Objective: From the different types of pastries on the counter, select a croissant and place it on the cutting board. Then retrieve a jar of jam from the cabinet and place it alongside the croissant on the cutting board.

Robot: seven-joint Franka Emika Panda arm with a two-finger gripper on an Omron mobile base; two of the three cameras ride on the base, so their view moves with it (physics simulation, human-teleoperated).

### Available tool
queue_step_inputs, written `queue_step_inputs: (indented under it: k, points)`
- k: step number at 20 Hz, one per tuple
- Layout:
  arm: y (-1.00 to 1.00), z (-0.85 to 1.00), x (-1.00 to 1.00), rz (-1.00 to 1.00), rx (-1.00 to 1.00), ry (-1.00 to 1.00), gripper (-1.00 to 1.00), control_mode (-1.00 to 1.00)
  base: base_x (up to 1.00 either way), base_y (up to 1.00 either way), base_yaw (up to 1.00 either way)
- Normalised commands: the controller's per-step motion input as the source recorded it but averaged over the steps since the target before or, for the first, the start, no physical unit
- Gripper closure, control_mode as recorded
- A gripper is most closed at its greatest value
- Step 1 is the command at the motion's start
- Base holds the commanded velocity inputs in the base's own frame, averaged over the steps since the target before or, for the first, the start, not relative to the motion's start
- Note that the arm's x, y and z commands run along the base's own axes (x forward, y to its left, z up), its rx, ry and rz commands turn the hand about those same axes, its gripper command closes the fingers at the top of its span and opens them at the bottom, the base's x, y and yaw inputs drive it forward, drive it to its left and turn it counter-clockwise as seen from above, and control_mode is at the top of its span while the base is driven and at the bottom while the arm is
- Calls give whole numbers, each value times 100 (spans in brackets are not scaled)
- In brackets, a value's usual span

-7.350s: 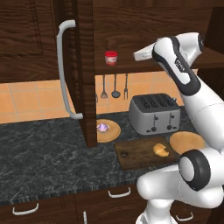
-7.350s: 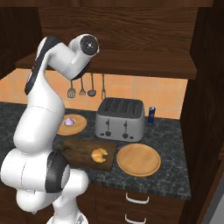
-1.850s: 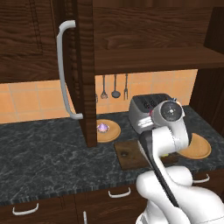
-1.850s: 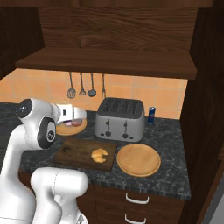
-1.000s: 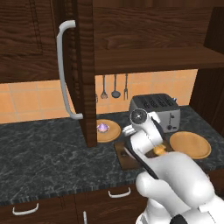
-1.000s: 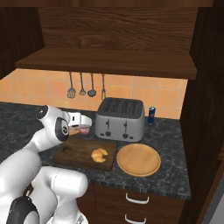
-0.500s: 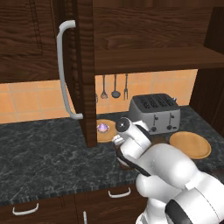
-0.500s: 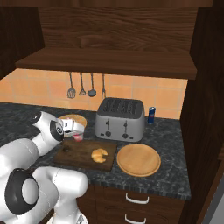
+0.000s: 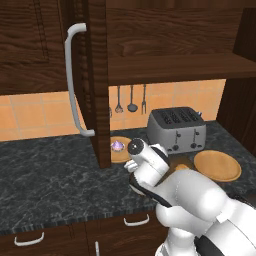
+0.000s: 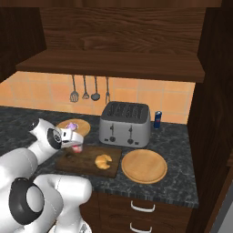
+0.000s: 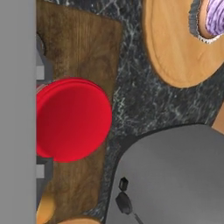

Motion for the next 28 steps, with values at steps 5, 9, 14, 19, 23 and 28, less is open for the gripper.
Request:
queue_step_inputs:
  k: [5, 9, 14, 19, 23, 28]
  points:
    - [-8, -22, -9, 0, 0, -1, 100, -100, 0, 0, 0]
    - [-36, -29, -43, 0, 10, 0, 100, -100, 0, 0, 0]
    - [-21, -28, -41, 0, 9, 0, 100, -100, 0, 0, 0]
    - [-9, -93, -3, 0, -4, -27, 100, -100, 0, 0, 0]
    - [-39, -100, -1, 0, -4, -30, 100, -100, 0, 0, 0]
    - [-50, -94, -1, 4, -2, -19, -100, -100, 0, 0, 0]
